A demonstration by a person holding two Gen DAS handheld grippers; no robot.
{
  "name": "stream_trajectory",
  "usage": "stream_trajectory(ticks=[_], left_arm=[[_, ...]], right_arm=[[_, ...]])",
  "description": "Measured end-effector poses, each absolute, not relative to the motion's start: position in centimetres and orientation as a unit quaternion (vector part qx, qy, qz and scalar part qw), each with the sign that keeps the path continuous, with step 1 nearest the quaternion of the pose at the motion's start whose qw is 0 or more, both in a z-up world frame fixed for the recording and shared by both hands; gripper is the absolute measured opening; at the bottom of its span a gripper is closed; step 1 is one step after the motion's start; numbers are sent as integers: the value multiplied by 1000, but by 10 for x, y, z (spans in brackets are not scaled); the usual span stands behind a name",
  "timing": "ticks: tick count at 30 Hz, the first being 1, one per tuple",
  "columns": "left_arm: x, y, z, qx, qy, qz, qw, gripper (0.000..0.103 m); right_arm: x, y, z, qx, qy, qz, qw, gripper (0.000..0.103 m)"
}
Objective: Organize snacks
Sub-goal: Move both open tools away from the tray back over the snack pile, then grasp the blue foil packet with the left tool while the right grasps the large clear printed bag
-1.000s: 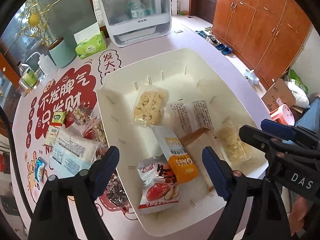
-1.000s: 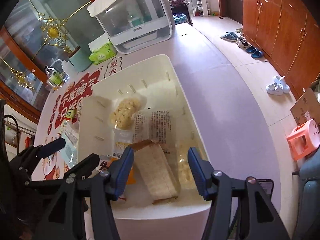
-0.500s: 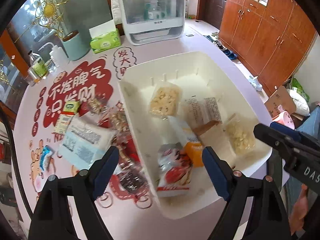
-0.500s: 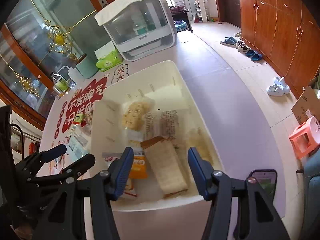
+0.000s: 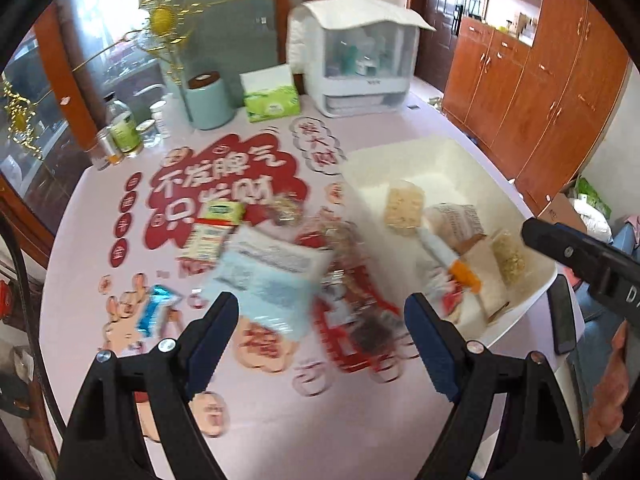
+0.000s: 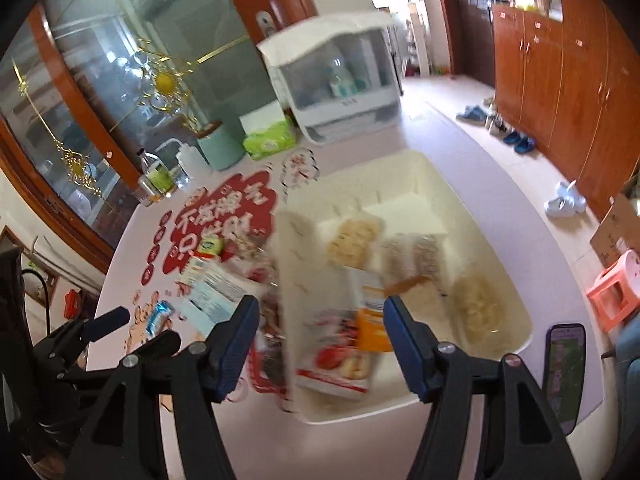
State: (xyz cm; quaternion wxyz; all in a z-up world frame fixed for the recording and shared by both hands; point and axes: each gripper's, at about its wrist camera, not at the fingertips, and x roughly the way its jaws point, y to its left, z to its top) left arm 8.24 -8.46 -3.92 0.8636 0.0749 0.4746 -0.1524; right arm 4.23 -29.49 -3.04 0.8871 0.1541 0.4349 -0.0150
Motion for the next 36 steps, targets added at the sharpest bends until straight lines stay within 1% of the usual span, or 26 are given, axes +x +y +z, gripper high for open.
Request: stream_trajectory(ticks=[3,11,16,22,26,30,34,36], left_arm=[[81,-29,-33,74,458,-150,873,89],[84,95,-28,82,425,-126,893,89],[93,140,-34,82,424,-126,893,90],[118,144,-75,98,454,-146,874,91],[137,132,-103,103,482,-154,856,91],[160,122,-118,98,507,-165,840,91],[186,119,-131,122,522,-173,826,91],[199,123,-148,130,543,-166,813,91]], right_arm=[[37,-249,-17,148,418,-27,896,66],[23,-168,-2,143,379,-70,912,66],[21,-137,1,122,390,-79,909,66],[11,-122,-20,97,416,-85,900,66],[12,-123,-54,98,452,-83,883,67],[25,-123,-84,98,480,-74,869,67],[50,-124,-107,107,495,-51,861,67],[68,-123,-119,107,501,-39,858,68]])
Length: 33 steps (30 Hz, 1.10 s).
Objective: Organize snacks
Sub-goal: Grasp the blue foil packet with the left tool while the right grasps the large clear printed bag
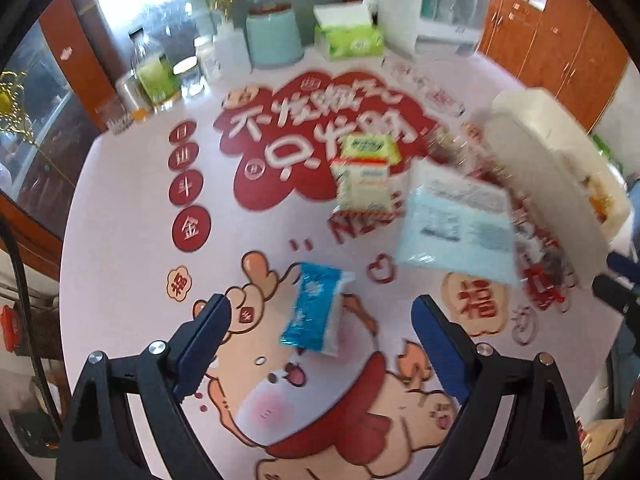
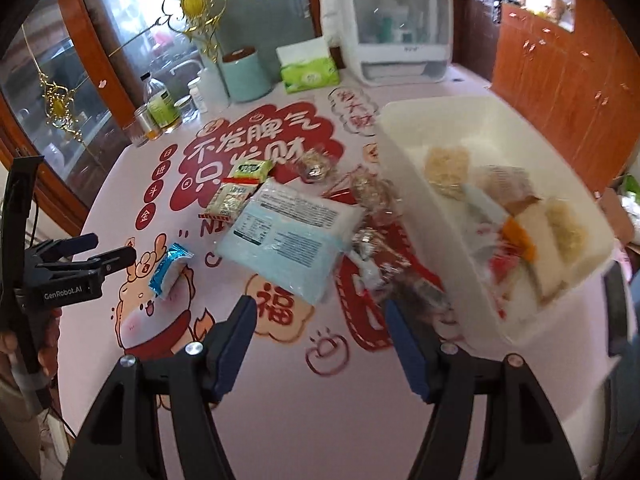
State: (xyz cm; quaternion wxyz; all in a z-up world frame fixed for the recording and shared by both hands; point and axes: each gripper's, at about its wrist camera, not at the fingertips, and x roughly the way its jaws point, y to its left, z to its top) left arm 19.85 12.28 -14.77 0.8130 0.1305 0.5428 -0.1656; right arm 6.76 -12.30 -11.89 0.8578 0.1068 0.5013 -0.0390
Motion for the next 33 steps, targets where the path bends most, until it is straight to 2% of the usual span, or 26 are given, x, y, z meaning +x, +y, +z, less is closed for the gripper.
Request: stream_trajectory(ticks=[4,12,17,22,24,26,31,33], left_arm=[[211,132,-183,134,583,-141,789,91],[224,135,-221,130,614,-130,768,90],[234,133,-234,119,631,-123,757,74],[242,130,-240,118,636,-118,753,71],[245,130,-244,118,641,-115,750,66],[248,131,-245,107,644,-115,749,64],[253,130,-247,94,644,-112,751,63],[255,128,-247,93,643,-114,751,60]], right_arm=[[102,-117,-141,84,514,-14,854,77],[180,-103,-170,-29,541,62,838,79],[222,-99,-182,-62,567,125,812,79],[238,-88,-194,-113,579,183,786,79],[240,-84,-202,-129,592,204,769,87],[239,-76,-214,-158,600,226,751,100],[223,-60,-238,-232,604,254,719,103],[222,-60,-239,-234,604,248,720,103]])
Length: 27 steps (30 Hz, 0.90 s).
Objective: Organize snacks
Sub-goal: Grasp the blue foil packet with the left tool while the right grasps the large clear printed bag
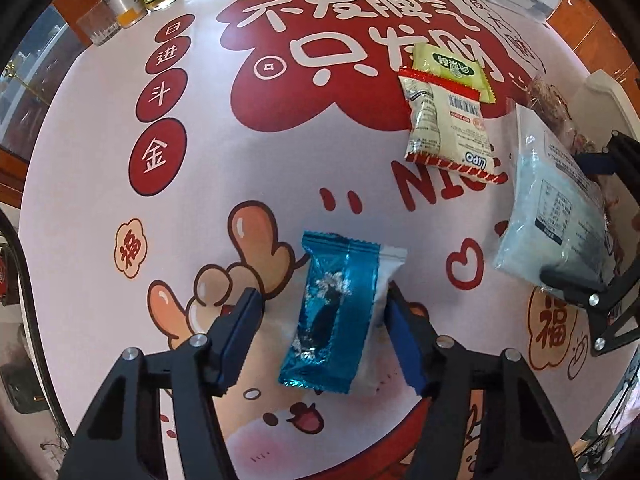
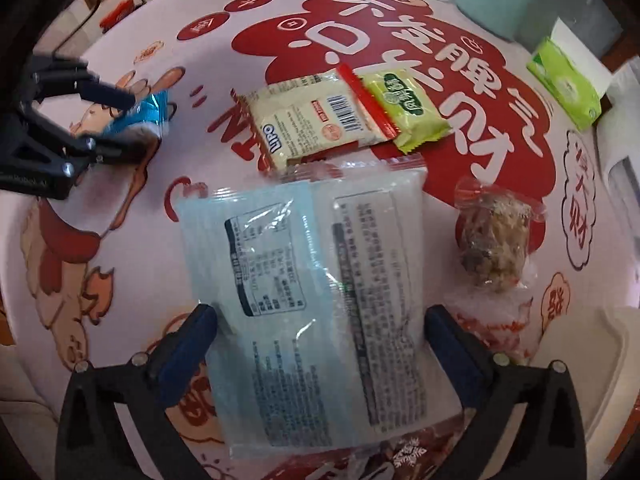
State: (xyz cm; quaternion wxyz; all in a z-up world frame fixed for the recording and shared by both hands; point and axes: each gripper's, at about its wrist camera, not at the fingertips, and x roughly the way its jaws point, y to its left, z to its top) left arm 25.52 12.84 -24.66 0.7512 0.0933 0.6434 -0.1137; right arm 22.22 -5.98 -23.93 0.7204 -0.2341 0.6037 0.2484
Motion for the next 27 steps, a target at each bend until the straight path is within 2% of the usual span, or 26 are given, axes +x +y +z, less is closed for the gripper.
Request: stream_trajectory(ticks=[2,4,5,7,11,19,20,21,27], left_arm=[[255,126,-245,94,641,-116,753,55],[258,121,-244,97,638,-120,754,45],[259,118,-243,99,637,-123,755,34],[259,115,-241,101,637,-125,754,28],[257,116,-239,99,633,-119,759,26],[238,119,-211,79,616,-118,775,24],[235,118,-203,78,611,-120,779,24],[232,116,-195,78,605,-123,783,24],[210,108,-151,74,570,-152,804,24]], right_arm=[[224,-60,-240,-234,609,246,717,103],[226,-61,-241,-235,614,244,713,103],[227,-61,-242,-235,617,241,711,103],[229,-60,-242,-236,621,234,709,103],[230,-55,-238,-226,614,227,721,93],[212,-56,-213,-154,606,211,751,83],[207,-56,-204,-145,599,206,760,62],[203,-56,-200,-133,603,206,759,55],[162,-63,-168,-67,582,170,792,53]])
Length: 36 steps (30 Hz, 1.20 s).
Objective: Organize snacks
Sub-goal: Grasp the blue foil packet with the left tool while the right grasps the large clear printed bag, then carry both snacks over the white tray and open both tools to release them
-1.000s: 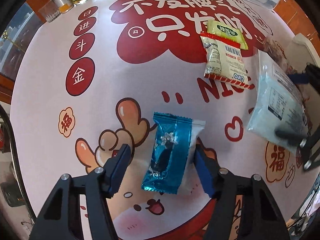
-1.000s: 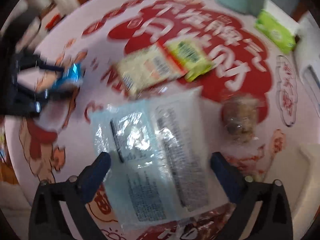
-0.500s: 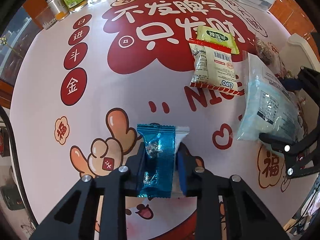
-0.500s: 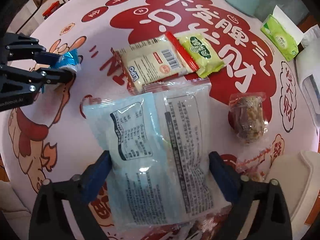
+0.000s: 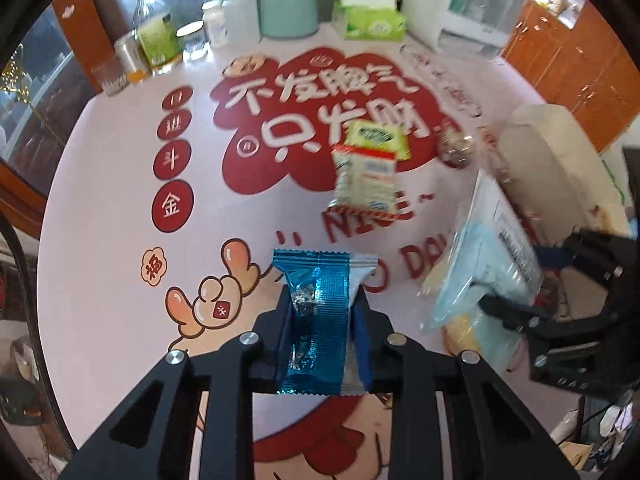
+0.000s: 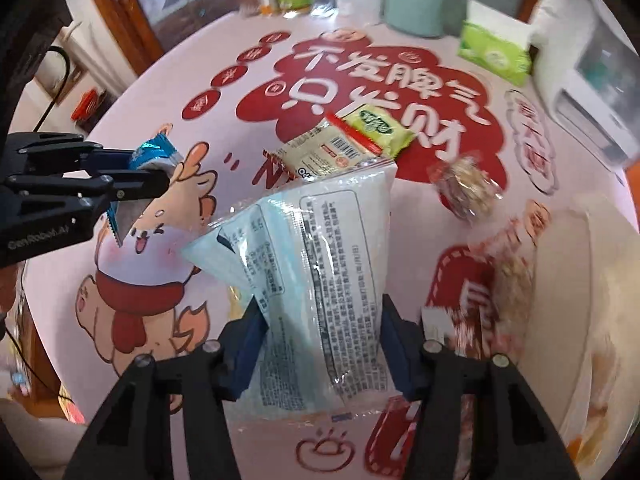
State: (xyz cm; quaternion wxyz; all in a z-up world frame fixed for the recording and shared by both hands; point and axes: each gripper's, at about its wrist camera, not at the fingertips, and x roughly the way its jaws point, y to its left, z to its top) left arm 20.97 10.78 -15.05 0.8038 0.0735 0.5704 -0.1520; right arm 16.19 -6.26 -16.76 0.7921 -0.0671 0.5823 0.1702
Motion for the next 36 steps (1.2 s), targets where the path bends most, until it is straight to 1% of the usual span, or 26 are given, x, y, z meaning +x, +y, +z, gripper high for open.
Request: stream_trajectory(ticks=[5,9,17,21,28,36], left_arm=[[180,101,-118,75,545,-182,815,24],[158,90,-104,90,530,-207,818,24],[114,45,-73,107,494,-290,813,24],[97,20,-57,91,477,-333,808,24],[81,-24,-31,78,470,-352,806,24],[93,-93,1,73,445,-314,835,24]], right_arm=[[121,-67,-151,-43,572,150,805,53],[83,-62,-136,-42,559,127,818,53],[19,-88,-102,2,537,39,843,53],[-4,-114,-84,13,527,-27,849,53],[-15,-162,-55,17,493,-78,867,54],[9,-247,-25,26,462,-82,882,54]])
